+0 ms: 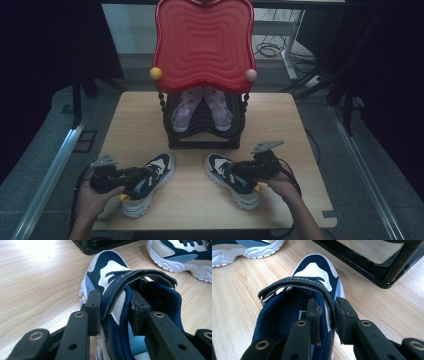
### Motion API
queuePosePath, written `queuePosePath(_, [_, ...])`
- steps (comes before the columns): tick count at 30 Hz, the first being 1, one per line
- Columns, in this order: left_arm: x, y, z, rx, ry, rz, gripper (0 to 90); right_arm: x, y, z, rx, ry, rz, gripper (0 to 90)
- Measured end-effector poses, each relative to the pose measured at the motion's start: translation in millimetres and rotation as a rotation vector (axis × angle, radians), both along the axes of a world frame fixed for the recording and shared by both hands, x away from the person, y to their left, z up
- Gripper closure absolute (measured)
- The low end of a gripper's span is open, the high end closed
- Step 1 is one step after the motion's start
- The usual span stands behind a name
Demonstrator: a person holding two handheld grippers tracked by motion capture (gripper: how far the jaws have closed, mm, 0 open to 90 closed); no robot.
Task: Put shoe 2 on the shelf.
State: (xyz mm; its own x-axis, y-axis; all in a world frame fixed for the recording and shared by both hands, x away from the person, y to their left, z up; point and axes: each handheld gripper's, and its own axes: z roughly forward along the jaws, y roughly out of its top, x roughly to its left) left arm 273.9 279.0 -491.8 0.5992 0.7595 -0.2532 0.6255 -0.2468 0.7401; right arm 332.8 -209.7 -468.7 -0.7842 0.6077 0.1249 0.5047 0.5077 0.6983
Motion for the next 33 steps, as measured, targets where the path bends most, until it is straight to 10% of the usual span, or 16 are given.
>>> queuePosePath(33, [-5.3,15.4,-0.1,-0.072,-0.017,0.095,73.6,-25.4,-34.7,-5.3,0.188,-0.062,-0.126,74.5])
